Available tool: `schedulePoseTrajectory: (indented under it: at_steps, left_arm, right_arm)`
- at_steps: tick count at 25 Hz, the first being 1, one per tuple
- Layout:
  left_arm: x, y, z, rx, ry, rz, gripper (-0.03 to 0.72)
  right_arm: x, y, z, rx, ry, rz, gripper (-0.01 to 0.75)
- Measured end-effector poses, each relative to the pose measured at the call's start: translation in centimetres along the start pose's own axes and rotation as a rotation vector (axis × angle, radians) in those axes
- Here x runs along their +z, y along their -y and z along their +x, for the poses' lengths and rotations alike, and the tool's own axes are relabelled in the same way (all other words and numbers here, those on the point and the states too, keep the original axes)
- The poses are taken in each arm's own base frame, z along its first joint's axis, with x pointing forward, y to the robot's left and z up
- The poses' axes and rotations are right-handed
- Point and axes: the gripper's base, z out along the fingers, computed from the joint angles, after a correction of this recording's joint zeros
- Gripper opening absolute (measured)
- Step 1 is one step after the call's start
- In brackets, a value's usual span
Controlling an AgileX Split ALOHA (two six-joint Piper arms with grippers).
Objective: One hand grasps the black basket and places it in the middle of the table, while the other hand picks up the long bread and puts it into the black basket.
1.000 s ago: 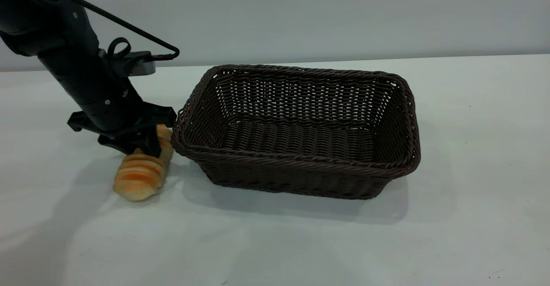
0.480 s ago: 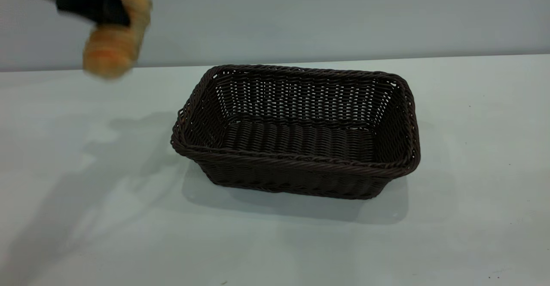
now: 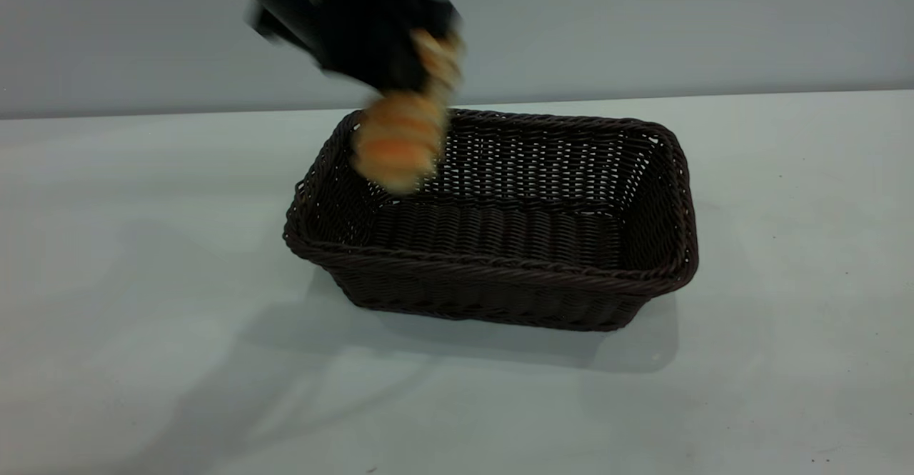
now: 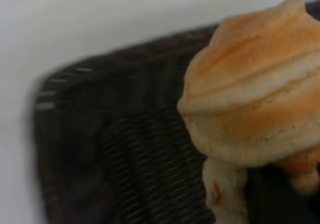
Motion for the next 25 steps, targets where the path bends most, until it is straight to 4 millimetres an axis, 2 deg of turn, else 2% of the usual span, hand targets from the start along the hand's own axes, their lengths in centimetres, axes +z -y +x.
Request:
schedulePoseTrajectory:
  at_steps: [3,6,11,13,16,17,19,21,25]
  left_arm:
    - [3.0,1.4,1.7,0.030,-0.028,0.007,0.152]
    - [4.5,2.0,2.7,0.044,-0.038,0.007,0.318]
    - [4.2,2.3,2.5,0.048,-0.036,0.012,0.616]
    - [3.3,2.5,2.1,0.054,-0.036,0.020,0.674]
    - [-0.6,3.1,0.5,0.129,-0.035,0.039,0.696]
    - [-2.5,3.4,-0.1,0.161,-0.038,0.046,0.695]
    - [-6.9,3.8,-1.0,0.226,-0.047,0.052,0.687]
    - [-12.4,4.3,-1.7,0.266,-0.034,0.057,0.673]
    - [-23.0,4.8,-1.1,0.312,0.016,0.069,0.641]
  right_arm:
    - [-0.8,-0.1,0.6,-0.002,0.074,0.007,0.428]
    - [-1.6,-0.1,1.3,-0.004,0.141,0.014,0.428]
    - [-1.7,-0.1,1.5,-0.006,0.149,0.016,0.428]
    - [-1.7,-0.1,1.5,-0.006,0.149,0.016,0.428]
    - [-1.7,-0.1,1.5,-0.006,0.149,0.016,0.428]
    - [-1.7,-0.1,1.5,-0.006,0.149,0.016,0.428]
    - [-1.7,-0.1,1.5,-0.006,0.148,0.016,0.428]
    - [-1.7,-0.1,1.5,-0.006,0.148,0.016,0.428]
    - [-1.7,-0.1,1.5,-0.006,0.149,0.016,0.428]
